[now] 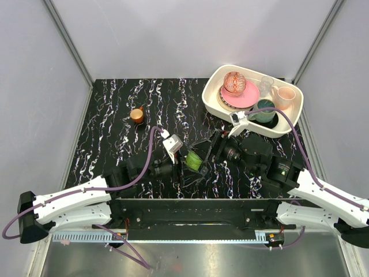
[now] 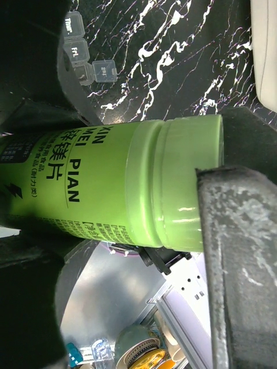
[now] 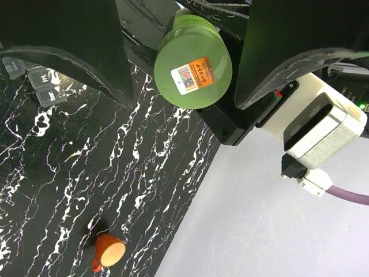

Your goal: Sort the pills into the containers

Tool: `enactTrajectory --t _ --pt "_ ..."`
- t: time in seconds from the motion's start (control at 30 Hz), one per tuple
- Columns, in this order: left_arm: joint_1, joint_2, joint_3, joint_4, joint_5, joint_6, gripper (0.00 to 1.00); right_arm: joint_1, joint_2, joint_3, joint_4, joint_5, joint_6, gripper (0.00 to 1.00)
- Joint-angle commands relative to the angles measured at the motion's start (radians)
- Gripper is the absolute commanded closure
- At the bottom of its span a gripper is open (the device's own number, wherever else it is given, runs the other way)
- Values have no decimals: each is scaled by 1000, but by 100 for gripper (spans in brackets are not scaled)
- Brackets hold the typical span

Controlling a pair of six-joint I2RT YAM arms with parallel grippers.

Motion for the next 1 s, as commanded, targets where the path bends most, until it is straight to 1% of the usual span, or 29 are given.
enactTrajectory --t 0.0,0.07,0.17,0.27,0.4,0.5,0.53,0.7,0.87,0.93,0.97 --pt "3 -8 56 73 -11 0 100 10 -7 12 50 -15 -31 25" --pt "3 -7 58 74 -13 0 100 10 -5 11 48 -21 -26 28" --pt "3 1 61 74 -10 -3 100 10 -4 11 50 -29 -28 29" --pt "3 6 63 76 -11 -4 100 10 0 14 48 -41 -28 26" --pt "3 10 63 76 -11 -9 100 10 6 15 48 -61 -35 20" --pt "3 9 63 76 -13 -10 100 12 6 14 50 -70 -35 19" --pt "3 9 61 74 -14 -10 100 12 6 14 51 -73 -38 23" --pt "3 6 63 74 -22 -13 100 12 7 9 51 -87 -41 31" --pt "3 4 66 76 -30 -21 100 12 6 -3 57 -96 -45 44" --pt "3 2 64 77 -31 -23 100 12 1 -6 62 -98 -46 47" --pt "3 -2 64 79 -31 -24 100 12 0 -9 64 -99 -48 52"
